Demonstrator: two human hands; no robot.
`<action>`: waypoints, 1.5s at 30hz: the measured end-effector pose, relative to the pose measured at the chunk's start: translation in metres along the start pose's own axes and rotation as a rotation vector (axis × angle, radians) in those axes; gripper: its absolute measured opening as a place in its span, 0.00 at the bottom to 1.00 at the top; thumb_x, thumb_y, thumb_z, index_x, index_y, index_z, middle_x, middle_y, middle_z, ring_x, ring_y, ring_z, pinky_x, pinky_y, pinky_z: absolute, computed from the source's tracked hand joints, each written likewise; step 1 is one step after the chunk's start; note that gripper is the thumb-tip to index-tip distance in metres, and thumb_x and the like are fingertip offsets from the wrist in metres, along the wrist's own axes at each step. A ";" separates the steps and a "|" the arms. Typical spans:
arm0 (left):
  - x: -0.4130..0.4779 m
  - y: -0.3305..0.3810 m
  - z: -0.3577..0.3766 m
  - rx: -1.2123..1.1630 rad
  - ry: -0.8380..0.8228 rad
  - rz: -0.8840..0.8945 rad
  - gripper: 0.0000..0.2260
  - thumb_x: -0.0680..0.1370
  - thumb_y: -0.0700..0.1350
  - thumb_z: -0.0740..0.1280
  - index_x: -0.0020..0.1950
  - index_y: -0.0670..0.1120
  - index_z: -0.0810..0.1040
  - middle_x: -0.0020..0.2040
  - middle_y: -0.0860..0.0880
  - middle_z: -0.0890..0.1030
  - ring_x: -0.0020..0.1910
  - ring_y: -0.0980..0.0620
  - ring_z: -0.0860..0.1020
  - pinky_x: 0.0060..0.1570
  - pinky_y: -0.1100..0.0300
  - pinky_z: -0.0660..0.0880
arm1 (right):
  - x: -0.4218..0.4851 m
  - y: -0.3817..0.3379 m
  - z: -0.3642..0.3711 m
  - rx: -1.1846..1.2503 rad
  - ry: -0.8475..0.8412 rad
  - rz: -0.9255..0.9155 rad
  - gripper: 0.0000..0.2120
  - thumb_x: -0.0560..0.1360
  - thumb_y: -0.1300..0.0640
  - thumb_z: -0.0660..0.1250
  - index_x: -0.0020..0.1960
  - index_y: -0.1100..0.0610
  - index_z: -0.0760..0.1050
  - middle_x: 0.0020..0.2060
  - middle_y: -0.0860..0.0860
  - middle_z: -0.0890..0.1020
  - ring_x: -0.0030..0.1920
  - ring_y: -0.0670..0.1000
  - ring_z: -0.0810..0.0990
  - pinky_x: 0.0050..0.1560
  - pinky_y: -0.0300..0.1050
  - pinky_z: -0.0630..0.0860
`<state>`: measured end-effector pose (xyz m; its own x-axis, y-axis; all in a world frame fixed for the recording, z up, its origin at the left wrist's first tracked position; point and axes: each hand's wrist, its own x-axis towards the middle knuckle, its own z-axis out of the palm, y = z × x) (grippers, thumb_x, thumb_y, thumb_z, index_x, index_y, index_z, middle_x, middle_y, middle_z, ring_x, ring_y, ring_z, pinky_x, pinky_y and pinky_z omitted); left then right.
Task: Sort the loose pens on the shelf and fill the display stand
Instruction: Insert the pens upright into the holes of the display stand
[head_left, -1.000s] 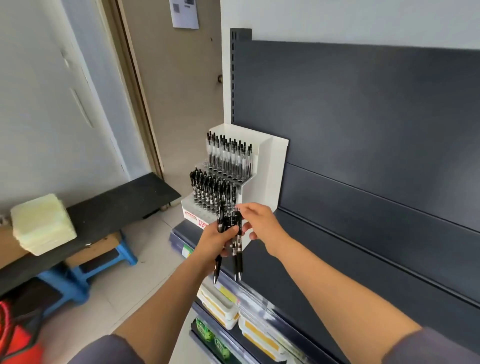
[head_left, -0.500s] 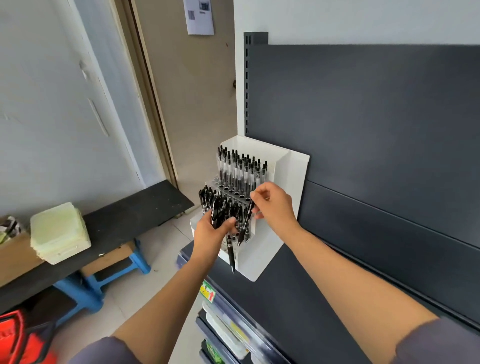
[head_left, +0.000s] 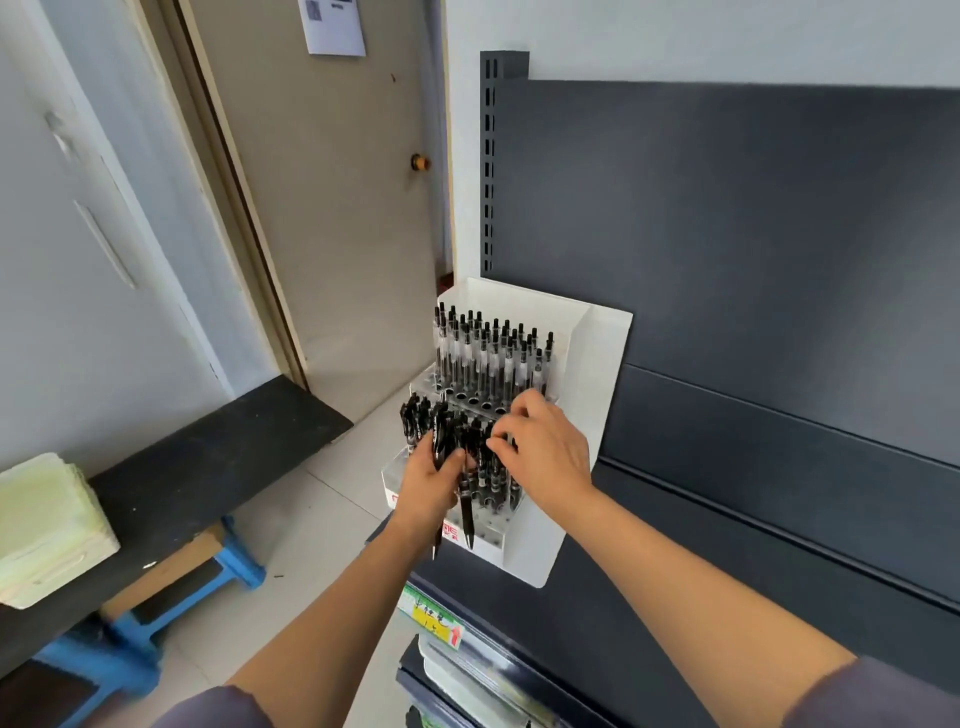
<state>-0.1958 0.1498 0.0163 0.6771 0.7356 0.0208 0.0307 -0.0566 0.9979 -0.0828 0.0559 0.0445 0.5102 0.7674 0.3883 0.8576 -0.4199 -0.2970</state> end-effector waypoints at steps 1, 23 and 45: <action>0.001 0.000 -0.005 0.000 -0.039 0.002 0.05 0.80 0.40 0.60 0.45 0.47 0.72 0.35 0.52 0.77 0.23 0.61 0.67 0.23 0.67 0.63 | 0.001 -0.002 0.000 -0.027 0.010 0.019 0.09 0.77 0.47 0.64 0.49 0.50 0.79 0.51 0.45 0.71 0.52 0.48 0.71 0.40 0.41 0.69; -0.001 -0.004 -0.016 0.035 -0.397 0.058 0.08 0.74 0.40 0.70 0.43 0.52 0.75 0.24 0.59 0.74 0.22 0.64 0.72 0.22 0.72 0.65 | -0.020 -0.047 -0.021 0.525 -0.001 0.445 0.04 0.76 0.58 0.66 0.42 0.52 0.75 0.37 0.48 0.81 0.35 0.43 0.79 0.32 0.29 0.71; -0.017 -0.010 -0.040 -0.051 -0.415 -0.084 0.06 0.79 0.41 0.63 0.54 0.43 0.76 0.33 0.49 0.76 0.28 0.56 0.75 0.31 0.62 0.75 | -0.011 -0.035 -0.028 0.087 0.186 0.457 0.06 0.79 0.48 0.60 0.49 0.47 0.74 0.41 0.42 0.81 0.42 0.47 0.78 0.39 0.43 0.73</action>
<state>-0.2374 0.1652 0.0086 0.9129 0.4011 -0.0761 0.0685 0.0333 0.9971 -0.1168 0.0482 0.0754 0.8421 0.4119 0.3480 0.5392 -0.6447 -0.5418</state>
